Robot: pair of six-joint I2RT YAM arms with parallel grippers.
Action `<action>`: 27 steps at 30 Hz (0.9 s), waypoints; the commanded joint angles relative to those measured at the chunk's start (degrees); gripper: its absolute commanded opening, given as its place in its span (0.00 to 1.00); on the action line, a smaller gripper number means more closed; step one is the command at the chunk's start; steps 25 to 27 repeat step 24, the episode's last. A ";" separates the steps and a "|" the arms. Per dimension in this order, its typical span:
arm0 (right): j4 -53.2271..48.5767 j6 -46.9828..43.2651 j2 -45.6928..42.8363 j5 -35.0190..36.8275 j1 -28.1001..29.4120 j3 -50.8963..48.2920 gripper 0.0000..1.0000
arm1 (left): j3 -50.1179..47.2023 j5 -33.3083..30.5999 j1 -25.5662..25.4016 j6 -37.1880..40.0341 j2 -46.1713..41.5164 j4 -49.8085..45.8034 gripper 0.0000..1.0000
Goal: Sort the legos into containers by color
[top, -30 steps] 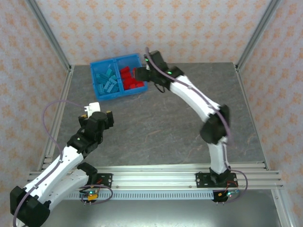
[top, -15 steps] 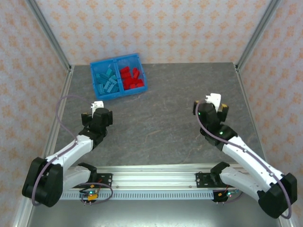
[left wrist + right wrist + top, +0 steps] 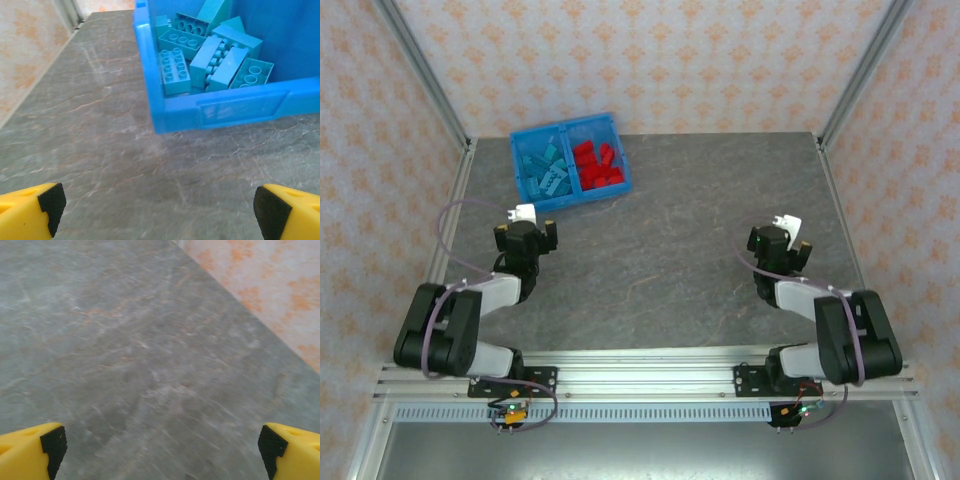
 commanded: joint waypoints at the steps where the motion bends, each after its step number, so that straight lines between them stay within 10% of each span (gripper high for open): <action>1: 20.25 -2.02 9.97 -7.85 -2.20 -0.12 1.00 | 1.05 7.40 2.28 -0.13 2.28 3.62 1.00; 27: 13.74 -0.53 8.20 -14.01 -5.20 1.78 0.99 | 0.85 7.39 2.56 -0.10 3.11 5.67 1.00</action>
